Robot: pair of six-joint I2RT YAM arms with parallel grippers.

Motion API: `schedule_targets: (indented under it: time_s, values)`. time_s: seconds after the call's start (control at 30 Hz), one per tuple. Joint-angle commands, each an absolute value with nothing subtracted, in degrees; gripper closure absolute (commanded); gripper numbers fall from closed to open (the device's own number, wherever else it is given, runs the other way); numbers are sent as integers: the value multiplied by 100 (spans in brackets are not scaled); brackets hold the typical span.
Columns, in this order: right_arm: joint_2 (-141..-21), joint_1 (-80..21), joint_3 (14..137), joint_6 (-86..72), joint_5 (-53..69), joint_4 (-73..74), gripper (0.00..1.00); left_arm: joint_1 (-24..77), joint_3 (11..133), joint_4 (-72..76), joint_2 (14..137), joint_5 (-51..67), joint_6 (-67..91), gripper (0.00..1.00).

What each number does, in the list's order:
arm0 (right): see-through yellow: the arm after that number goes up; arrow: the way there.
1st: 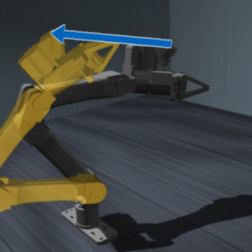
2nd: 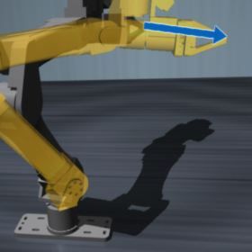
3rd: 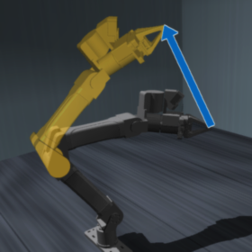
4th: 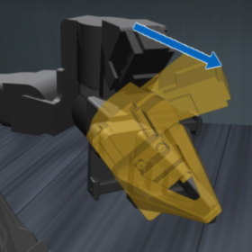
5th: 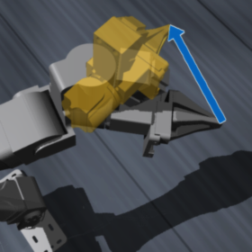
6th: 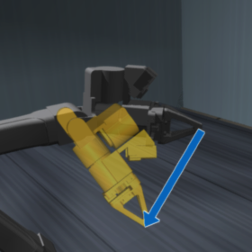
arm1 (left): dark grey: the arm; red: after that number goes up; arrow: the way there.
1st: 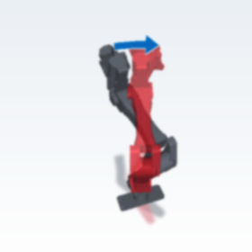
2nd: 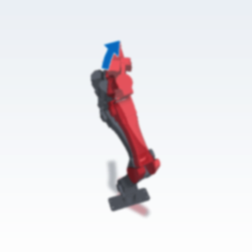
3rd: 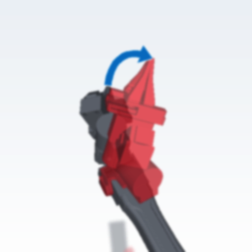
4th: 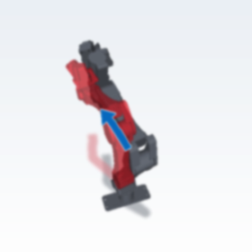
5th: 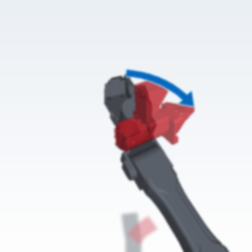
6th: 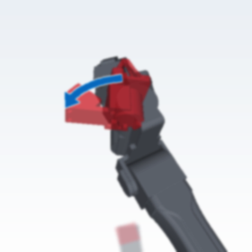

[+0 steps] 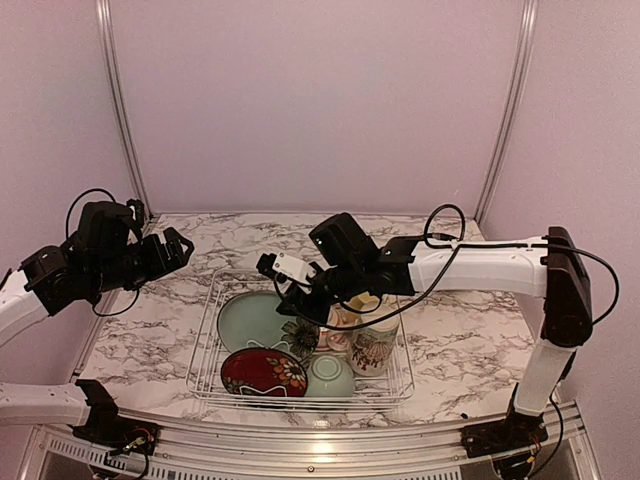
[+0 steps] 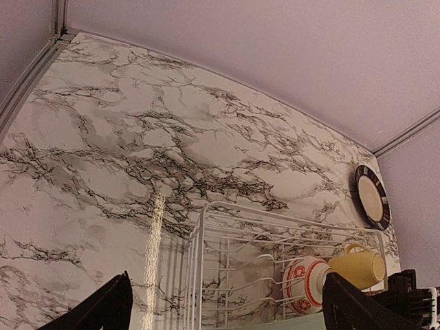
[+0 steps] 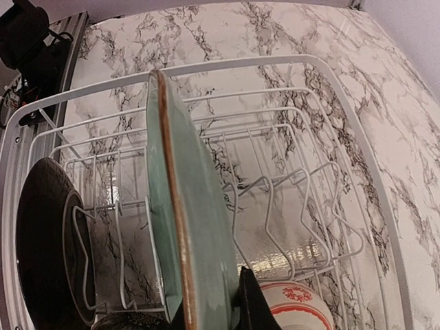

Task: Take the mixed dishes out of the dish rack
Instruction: Grab the plate from the dish rack, then place the plate with another plate.

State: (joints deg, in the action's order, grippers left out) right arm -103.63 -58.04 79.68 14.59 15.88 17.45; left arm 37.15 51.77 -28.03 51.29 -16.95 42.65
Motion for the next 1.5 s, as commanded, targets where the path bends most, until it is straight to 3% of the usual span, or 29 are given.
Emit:
schedule_targets:
  time_s: [0.0, 0.4, 1.0, 1.27, 1.47]
  values:
    - [-10101, -5870, 8275, 1565, 1663, 1896, 100, 3735, 5101, -2707, 5072, -1708, 4241, 1]
    - [-9728, -6051, 8324, 1433, 712, 1531, 100, 3735, 5089, -2755, 5010, -1760, 4232, 1]
    - [-8336, -5972, 7898, 630, 534, 356, 100, 3735, 5076, -2778, 4992, -1791, 4241, 1]
    - [-7312, -4816, 6820, -765, 744, -841, 100, 3735, 5064, -2803, 4976, -1786, 4250, 1]
    - [-6732, -3371, 6014, -2293, 880, -1307, 100, 3735, 5092, -2780, 5037, -1772, 4241, 1]
